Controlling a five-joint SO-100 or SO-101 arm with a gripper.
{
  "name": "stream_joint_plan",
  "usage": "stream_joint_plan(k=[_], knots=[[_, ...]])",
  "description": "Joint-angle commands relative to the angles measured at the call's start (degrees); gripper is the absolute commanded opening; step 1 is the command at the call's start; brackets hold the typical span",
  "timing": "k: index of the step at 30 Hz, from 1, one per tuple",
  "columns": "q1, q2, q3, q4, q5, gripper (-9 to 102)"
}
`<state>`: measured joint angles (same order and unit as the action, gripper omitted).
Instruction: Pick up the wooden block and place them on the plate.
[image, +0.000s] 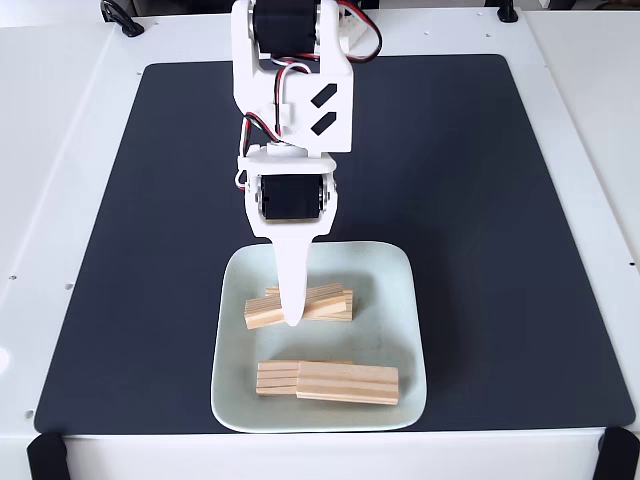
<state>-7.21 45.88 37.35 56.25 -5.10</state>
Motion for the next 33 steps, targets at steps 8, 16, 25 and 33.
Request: stream_joint_plan(k=[8,16,25,33], knots=[[-0.2,0.7,-2.8,-1.0,4.7,-1],[-0.3,0.7,-2.5,-1.0,5.4,-1],[-1.2,0.7,-2.3,-1.0,5.7,-1],[-1.3,0.6,-2.2,-1.0,5.8,0]])
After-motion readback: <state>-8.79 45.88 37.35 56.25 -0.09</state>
